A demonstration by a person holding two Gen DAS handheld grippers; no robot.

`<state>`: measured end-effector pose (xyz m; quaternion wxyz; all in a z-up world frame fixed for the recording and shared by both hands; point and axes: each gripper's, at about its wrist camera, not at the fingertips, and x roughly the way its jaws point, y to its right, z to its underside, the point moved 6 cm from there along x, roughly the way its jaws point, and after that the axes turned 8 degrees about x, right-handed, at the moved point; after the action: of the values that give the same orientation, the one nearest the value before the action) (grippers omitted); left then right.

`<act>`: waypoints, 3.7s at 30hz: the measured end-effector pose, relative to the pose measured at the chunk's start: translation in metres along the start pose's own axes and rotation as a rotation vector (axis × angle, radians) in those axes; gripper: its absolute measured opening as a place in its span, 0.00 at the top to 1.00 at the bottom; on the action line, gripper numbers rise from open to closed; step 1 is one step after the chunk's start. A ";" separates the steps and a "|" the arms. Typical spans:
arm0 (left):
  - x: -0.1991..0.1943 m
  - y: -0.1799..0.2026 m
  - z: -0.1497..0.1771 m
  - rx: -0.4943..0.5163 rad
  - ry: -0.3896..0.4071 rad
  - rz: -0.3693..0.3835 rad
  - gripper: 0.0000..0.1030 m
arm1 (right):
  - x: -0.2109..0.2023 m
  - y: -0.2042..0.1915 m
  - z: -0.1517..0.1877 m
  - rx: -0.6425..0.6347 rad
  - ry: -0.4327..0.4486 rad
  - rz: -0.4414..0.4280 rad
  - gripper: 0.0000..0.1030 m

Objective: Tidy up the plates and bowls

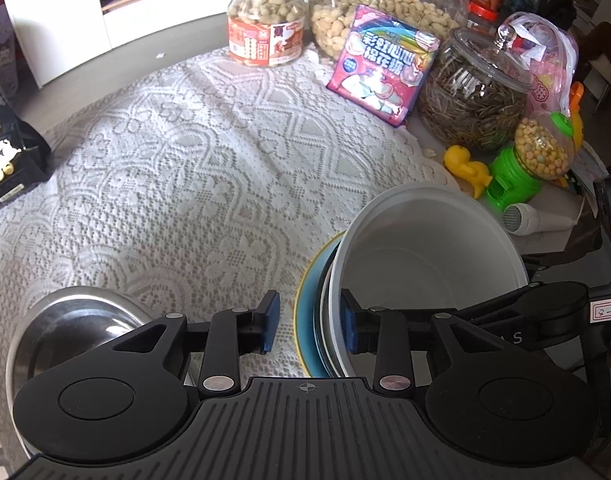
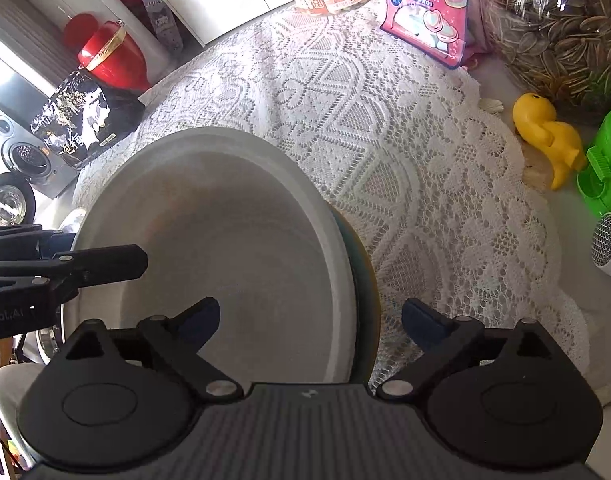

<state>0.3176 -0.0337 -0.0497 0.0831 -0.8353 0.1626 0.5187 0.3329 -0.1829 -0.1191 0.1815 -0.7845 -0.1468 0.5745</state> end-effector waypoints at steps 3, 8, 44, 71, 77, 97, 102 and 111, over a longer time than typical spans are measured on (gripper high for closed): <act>0.001 -0.001 0.000 0.000 -0.001 0.007 0.66 | 0.003 -0.005 0.002 -0.026 -0.051 -0.044 0.00; 0.003 -0.002 0.000 -0.009 -0.001 0.020 0.65 | 0.005 -0.006 0.004 -0.012 -0.075 -0.076 0.00; 0.047 -0.006 0.001 -0.119 -0.201 0.005 0.70 | -0.001 0.002 0.014 0.003 -0.025 -0.112 0.38; 0.046 -0.005 0.003 -0.147 -0.243 -0.002 0.67 | -0.008 0.004 0.013 0.026 0.023 -0.111 0.41; 0.045 -0.003 0.011 -0.174 -0.271 0.026 0.69 | -0.015 0.006 0.012 0.024 0.052 -0.107 0.41; 0.048 -0.007 0.002 -0.170 -0.254 0.024 0.66 | -0.012 0.003 0.010 0.012 0.043 -0.093 0.40; 0.046 0.000 0.006 -0.217 -0.275 0.125 0.46 | -0.014 0.003 0.012 0.009 0.040 -0.090 0.40; 0.069 0.003 0.007 -0.253 -0.272 0.172 0.30 | -0.021 0.009 0.011 -0.006 0.081 -0.057 0.42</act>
<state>0.3387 -0.0472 -0.1140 -0.0460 -0.7445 0.1539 0.6480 0.3157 -0.1987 -0.1079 0.2011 -0.8031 -0.1632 0.5366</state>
